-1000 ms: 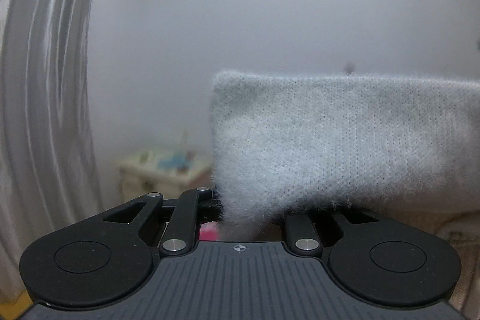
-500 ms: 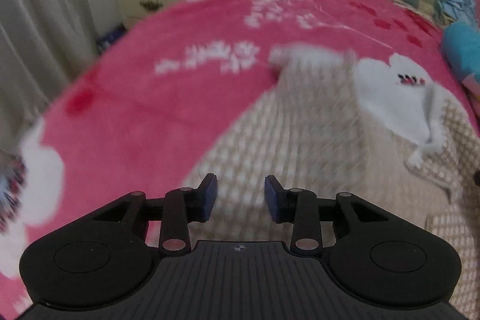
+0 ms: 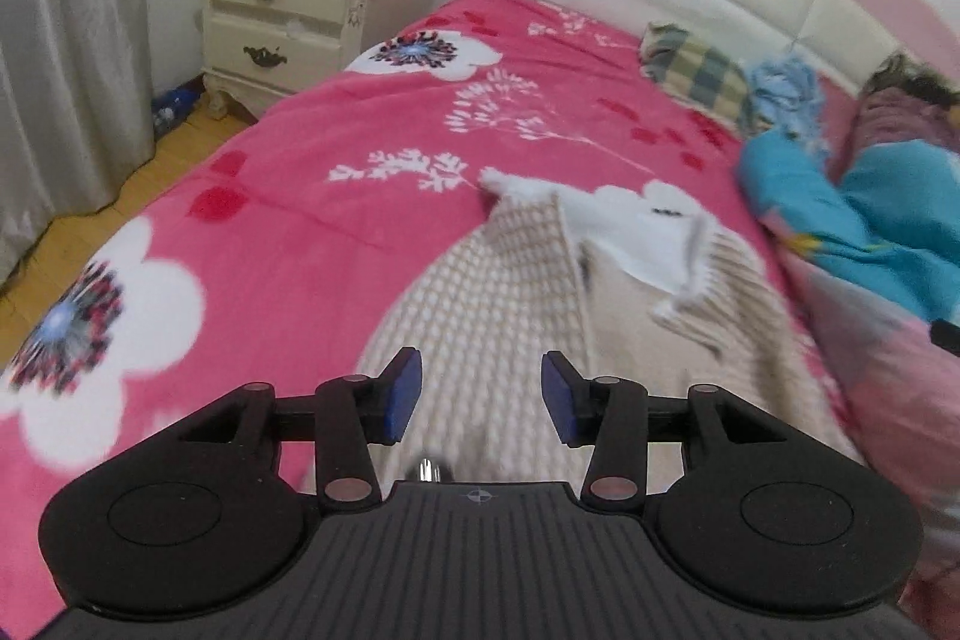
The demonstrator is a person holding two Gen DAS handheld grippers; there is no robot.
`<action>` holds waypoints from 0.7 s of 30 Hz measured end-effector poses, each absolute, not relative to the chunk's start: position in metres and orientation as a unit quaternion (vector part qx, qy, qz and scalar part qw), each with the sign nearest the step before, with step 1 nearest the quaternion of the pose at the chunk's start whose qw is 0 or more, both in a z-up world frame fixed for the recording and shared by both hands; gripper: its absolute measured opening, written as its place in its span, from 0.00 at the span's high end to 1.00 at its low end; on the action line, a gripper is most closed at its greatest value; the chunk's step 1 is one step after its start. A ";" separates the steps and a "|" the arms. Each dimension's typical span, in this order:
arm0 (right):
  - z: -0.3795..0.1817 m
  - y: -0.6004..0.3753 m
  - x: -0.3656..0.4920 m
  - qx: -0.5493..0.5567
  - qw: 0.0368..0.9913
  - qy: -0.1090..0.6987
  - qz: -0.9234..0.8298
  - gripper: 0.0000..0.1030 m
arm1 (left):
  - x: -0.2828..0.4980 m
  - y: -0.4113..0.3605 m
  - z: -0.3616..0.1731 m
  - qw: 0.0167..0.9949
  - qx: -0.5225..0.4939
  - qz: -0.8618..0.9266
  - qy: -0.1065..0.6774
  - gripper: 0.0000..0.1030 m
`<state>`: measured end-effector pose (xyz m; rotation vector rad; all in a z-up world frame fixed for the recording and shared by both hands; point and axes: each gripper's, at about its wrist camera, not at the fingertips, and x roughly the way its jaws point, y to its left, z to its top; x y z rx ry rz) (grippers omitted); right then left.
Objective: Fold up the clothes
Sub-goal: 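Open both grippers and release the cardigan flat onto the bed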
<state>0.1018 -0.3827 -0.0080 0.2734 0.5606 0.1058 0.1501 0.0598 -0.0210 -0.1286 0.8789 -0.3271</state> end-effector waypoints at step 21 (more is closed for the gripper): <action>-0.046 -0.256 -0.028 0.171 0.862 0.451 0.159 0.52 | -0.035 0.045 -0.118 0.847 0.073 -0.146 0.506 0.66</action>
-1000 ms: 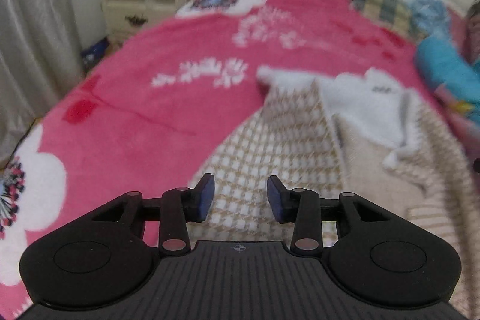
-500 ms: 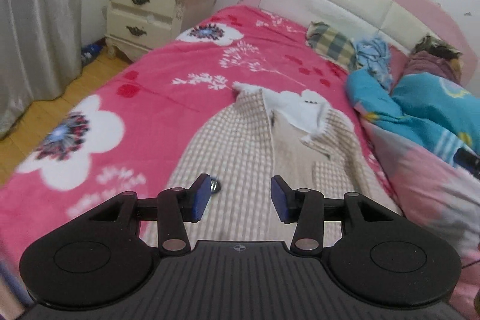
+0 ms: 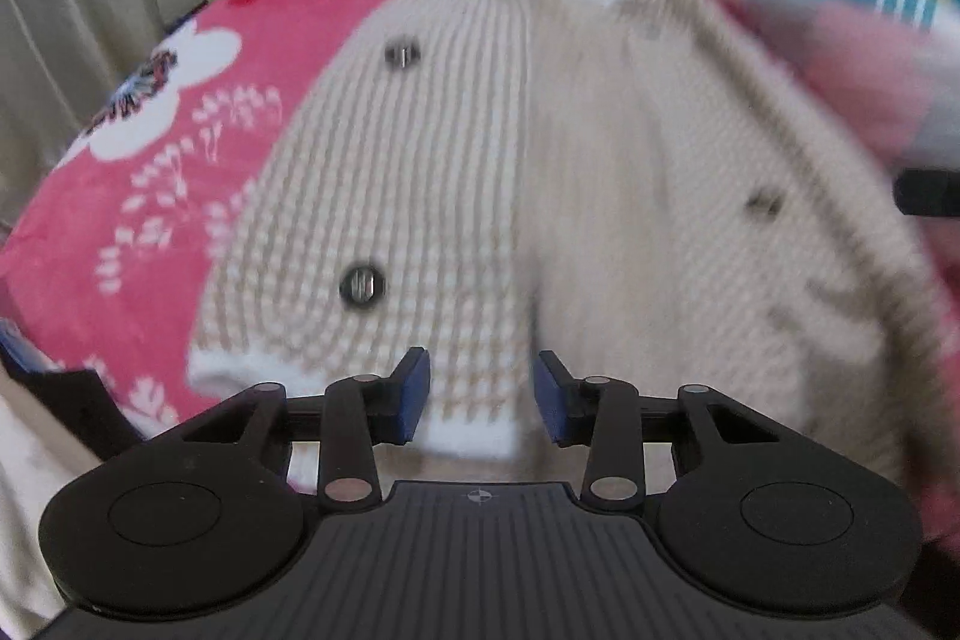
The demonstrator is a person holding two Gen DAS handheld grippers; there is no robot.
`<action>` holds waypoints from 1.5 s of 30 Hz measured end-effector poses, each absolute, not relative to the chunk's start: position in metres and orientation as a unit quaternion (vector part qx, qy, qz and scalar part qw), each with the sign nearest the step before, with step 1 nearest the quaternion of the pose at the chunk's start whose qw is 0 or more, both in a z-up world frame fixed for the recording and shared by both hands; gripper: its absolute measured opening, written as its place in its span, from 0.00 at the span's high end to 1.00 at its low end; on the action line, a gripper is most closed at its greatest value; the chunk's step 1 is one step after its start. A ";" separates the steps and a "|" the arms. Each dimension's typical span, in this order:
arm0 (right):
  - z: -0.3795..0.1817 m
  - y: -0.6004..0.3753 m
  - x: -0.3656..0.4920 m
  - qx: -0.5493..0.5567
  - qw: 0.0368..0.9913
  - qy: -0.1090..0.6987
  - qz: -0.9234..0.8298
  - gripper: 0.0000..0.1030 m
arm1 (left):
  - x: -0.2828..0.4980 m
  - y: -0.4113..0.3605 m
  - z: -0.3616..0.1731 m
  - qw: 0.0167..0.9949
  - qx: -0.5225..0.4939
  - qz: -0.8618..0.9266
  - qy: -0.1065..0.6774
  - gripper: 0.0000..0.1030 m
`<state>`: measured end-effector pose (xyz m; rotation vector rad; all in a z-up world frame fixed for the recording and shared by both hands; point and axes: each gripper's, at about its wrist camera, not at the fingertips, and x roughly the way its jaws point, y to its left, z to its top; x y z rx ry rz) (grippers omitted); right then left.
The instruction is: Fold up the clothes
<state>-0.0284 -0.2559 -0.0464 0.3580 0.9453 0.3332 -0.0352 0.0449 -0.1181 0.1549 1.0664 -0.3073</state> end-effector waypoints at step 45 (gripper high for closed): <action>-0.092 -0.316 -0.040 0.266 0.844 0.443 0.141 0.94 | -0.136 -0.017 -0.064 0.812 -0.043 -0.381 0.439 0.90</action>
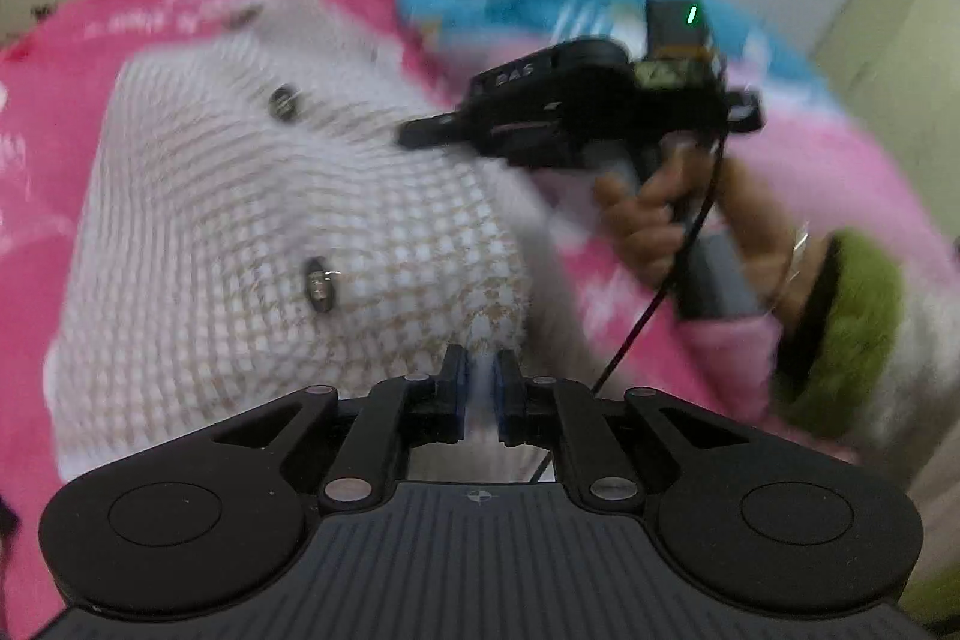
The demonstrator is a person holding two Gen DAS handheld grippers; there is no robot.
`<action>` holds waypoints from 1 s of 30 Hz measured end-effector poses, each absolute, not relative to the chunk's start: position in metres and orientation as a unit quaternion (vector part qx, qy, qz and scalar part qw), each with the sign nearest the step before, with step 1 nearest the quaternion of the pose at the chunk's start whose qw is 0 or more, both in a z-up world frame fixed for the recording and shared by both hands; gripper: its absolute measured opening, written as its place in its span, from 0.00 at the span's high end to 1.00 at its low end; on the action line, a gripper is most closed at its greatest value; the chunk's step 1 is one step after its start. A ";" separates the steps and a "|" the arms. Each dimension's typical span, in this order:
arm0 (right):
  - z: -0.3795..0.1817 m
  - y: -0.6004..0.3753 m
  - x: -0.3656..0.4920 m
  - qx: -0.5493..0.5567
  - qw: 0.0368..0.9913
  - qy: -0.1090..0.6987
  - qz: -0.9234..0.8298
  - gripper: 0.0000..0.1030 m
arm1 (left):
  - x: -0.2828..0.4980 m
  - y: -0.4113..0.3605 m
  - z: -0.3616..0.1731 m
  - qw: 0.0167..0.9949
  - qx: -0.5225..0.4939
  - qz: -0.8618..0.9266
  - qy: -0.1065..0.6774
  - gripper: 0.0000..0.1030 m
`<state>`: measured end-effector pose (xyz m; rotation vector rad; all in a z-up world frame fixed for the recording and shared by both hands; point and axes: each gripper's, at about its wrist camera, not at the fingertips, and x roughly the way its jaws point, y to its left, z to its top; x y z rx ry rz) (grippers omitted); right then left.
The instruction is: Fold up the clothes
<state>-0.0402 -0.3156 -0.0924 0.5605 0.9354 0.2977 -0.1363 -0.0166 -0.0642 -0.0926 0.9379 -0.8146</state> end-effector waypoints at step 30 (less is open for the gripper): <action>0.004 -0.174 -0.024 -0.049 0.895 0.383 0.223 0.61 | -0.087 -0.021 -0.161 0.844 -0.105 -0.237 0.469 0.82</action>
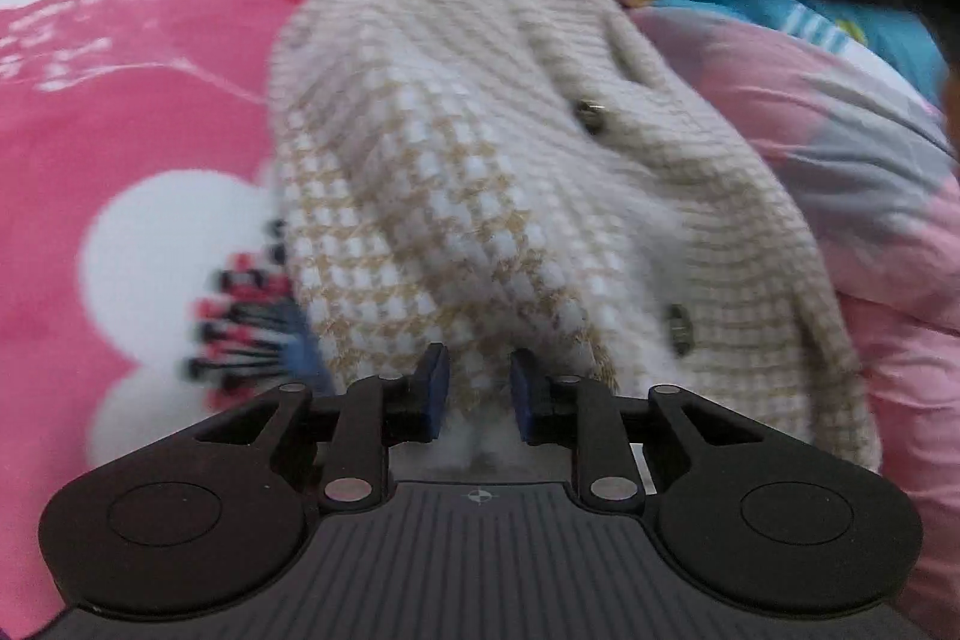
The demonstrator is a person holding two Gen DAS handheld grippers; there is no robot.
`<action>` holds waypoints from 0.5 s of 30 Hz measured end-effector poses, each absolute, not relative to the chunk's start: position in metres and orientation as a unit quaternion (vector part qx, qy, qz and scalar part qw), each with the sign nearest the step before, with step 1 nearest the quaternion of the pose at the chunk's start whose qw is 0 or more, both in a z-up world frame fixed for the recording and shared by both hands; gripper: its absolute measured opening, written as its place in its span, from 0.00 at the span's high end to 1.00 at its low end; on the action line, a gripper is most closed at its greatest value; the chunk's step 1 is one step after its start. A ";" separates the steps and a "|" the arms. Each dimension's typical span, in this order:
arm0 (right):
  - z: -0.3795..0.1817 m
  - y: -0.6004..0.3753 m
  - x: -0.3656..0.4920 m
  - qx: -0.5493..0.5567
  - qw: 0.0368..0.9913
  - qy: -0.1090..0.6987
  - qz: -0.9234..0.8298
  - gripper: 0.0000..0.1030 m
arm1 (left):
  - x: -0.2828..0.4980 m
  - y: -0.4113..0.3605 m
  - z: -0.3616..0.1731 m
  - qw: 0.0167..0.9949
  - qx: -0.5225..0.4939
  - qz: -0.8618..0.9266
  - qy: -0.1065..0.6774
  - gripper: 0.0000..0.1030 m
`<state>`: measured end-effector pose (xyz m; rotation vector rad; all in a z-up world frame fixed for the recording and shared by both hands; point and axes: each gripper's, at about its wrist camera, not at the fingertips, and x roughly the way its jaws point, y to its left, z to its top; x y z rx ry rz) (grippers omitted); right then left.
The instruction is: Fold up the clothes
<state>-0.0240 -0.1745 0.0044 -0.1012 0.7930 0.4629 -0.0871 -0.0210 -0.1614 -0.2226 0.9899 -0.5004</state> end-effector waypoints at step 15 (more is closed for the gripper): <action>-0.113 -0.144 0.005 -0.232 0.770 0.511 0.304 0.68 | -0.099 -0.003 -0.161 0.805 -0.154 -0.340 0.462 0.74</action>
